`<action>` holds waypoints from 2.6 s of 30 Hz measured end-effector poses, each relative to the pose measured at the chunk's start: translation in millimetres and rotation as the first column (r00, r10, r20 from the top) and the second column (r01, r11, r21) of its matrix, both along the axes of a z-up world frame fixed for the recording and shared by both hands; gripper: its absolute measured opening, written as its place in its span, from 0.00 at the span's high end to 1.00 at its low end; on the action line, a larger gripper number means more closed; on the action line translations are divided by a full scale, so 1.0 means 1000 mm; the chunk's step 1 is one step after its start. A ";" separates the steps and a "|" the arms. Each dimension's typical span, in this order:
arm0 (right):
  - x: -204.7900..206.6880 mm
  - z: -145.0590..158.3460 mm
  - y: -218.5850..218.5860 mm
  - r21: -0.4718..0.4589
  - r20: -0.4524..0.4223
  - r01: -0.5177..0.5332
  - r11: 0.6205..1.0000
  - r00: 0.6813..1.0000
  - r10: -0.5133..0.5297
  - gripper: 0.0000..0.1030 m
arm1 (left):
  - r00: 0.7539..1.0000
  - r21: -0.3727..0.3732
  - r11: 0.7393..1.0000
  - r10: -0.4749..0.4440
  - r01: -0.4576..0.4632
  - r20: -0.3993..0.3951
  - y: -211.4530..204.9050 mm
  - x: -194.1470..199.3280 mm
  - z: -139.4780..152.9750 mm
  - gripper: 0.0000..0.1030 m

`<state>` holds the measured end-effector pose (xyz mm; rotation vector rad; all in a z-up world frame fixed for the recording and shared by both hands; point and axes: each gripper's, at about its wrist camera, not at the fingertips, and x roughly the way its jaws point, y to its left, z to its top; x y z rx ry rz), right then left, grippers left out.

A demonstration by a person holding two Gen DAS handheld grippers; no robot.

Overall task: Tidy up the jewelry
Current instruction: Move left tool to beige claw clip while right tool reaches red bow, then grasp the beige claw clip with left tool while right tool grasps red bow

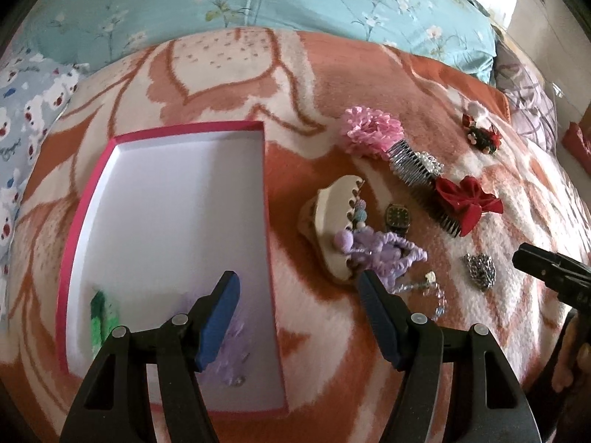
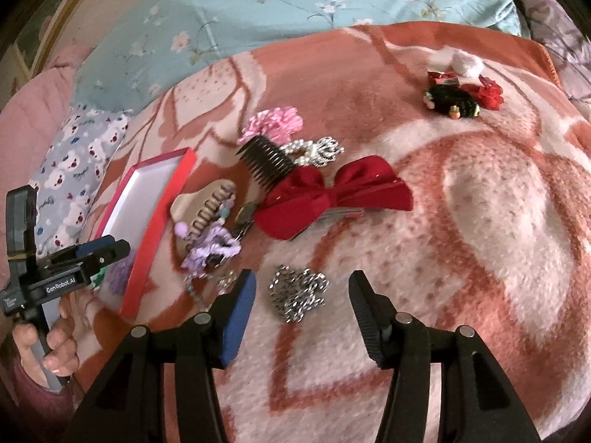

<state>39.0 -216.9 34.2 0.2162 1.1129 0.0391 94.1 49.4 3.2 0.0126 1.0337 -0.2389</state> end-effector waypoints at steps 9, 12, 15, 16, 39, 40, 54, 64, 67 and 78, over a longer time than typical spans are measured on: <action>0.024 -0.007 -0.009 -0.037 -0.004 0.039 0.999 0.999 -0.039 0.34 | 0.998 0.039 0.997 -0.061 0.062 -0.012 -0.029 0.041 -0.012 0.35; 0.033 -0.015 -0.015 -0.012 -0.023 0.071 0.997 0.997 -0.071 0.34 | 0.997 0.044 0.996 -0.081 0.082 -0.012 -0.039 0.054 -0.017 0.33; 0.045 -0.027 -0.020 -0.009 -0.062 0.103 0.995 0.993 -0.103 0.34 | 0.994 0.064 0.992 -0.107 0.108 -0.022 -0.050 0.069 -0.025 0.31; 0.047 -0.030 -0.022 0.008 -0.074 0.109 0.994 0.991 -0.109 0.34 | 0.993 0.071 0.990 -0.116 0.118 -0.029 -0.053 0.075 -0.028 0.29; 0.061 -0.036 -0.041 0.001 -0.020 0.119 0.993 0.993 -0.119 0.94 | 0.972 0.131 0.966 -0.213 0.225 -0.098 -0.079 0.124 -0.081 0.58; 0.058 -0.031 -0.043 0.025 -0.015 0.131 0.991 0.991 -0.130 0.89 | 0.973 0.119 0.968 -0.211 0.221 -0.093 -0.078 0.121 -0.078 0.58; 0.100 -0.028 -0.016 -0.146 -0.024 -0.182 0.972 0.983 0.181 0.31 | 0.986 -0.043 0.985 -0.166 0.165 -0.023 -0.039 0.075 -0.026 0.58; 0.091 -0.035 -0.003 -0.088 -0.038 -0.213 0.973 0.977 0.210 0.96 | 0.993 -0.097 0.988 -0.115 0.118 0.036 -0.023 0.052 -0.005 0.58; 0.077 -0.028 0.008 -0.087 -0.022 -0.220 0.972 0.975 0.219 0.97 | 0.987 -0.072 0.989 -0.124 0.131 0.102 -0.024 0.029 0.007 0.58; 0.021 -0.008 0.028 0.089 0.034 -0.209 0.974 0.978 0.206 0.97 | 0.987 0.031 0.987 -0.159 0.159 -0.023 -0.030 -0.015 -0.028 0.58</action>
